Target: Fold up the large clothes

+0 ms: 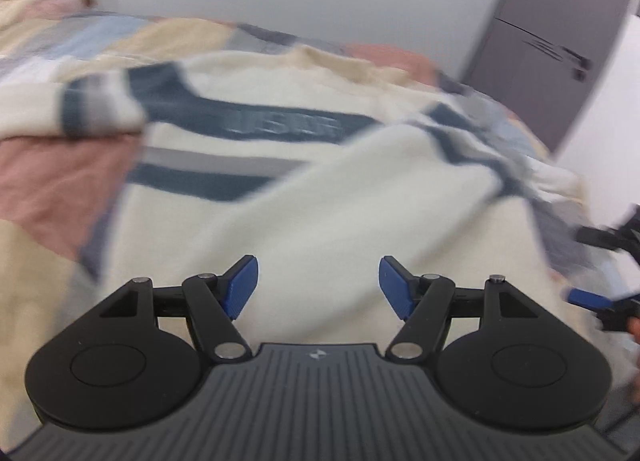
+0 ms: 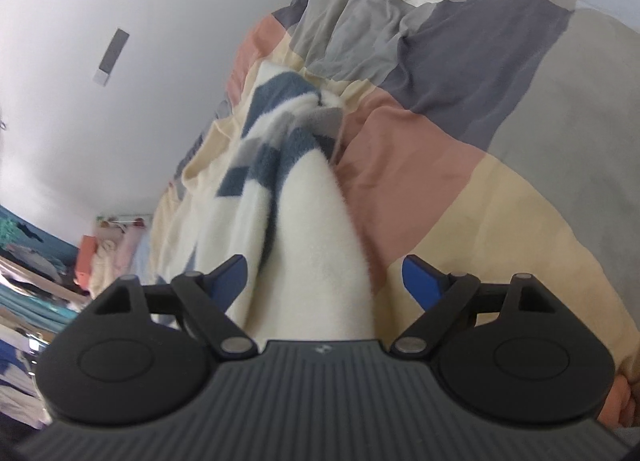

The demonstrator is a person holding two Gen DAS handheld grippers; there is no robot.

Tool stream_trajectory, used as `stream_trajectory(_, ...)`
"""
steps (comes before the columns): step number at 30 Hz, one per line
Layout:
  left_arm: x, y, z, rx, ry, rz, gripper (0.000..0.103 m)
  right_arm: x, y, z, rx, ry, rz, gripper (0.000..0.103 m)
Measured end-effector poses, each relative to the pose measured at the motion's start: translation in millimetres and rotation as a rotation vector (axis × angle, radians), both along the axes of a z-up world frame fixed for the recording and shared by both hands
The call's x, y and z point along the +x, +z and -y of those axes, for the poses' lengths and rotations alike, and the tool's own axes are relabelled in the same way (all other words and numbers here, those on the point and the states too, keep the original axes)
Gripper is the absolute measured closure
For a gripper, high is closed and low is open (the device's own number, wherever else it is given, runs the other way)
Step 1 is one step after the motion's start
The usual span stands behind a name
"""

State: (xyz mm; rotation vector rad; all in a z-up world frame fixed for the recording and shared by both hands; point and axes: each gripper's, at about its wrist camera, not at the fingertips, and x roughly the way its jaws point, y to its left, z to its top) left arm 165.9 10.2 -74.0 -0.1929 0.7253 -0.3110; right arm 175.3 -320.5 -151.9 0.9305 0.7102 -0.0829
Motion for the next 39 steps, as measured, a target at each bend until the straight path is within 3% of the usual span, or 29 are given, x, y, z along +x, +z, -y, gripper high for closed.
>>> stream_trajectory(5, -17, 1, 59, -0.116, -0.183, -0.030, 0.033, -5, 7, 6, 0.014, 0.022, 0.018, 0.016)
stream_trajectory(8, -20, -9, 94, -0.143, -0.268, -0.082, 0.039, -9, 11, 11, 0.027, 0.043, 0.060, 0.016)
stream_trajectory(13, -26, -33, 139, -0.170, -0.355, -0.177, 0.040, -22, 14, 30, 0.127, 0.049, 0.134, 0.016)
stream_trajectory(20, -29, -43, 174, 0.012, -0.366, -0.140, 0.042, -17, 10, 38, 0.152, 0.071, 0.157, 0.015)
stream_trajectory(22, -32, -43, 181, 0.102, -0.362, -0.108, 0.058, -15, 8, 38, 0.165, 0.076, 0.152, 0.015)
stream_trajectory(24, -34, -42, 181, 0.142, -0.355, -0.082, 0.080, -13, 6, 39, 0.168, 0.080, 0.144, 0.015)
stream_trajectory(27, -29, -33, 156, 0.031, -0.329, -0.102, 0.086, -11, 2, 38, 0.186, 0.093, 0.134, 0.016)
stream_trajectory(31, -19, -19, 103, -0.190, -0.273, -0.146, 0.087, -8, 1, 26, 0.149, 0.130, 0.113, 0.016)
stream_trajectory(34, -10, -15, 58, -0.360, -0.199, -0.172, 0.087, 0, -1, 7, 0.132, 0.227, 0.105, 0.016)
stream_trajectory(36, -2, -21, 33, -0.466, -0.144, -0.201, 0.087, 4, -5, -7, 0.128, 0.280, 0.083, 0.025)
stream_trajectory(39, 6, -33, 11, -0.587, -0.091, -0.242, 0.087, 10, -17, -20, 0.186, 0.346, 0.039, 0.029)
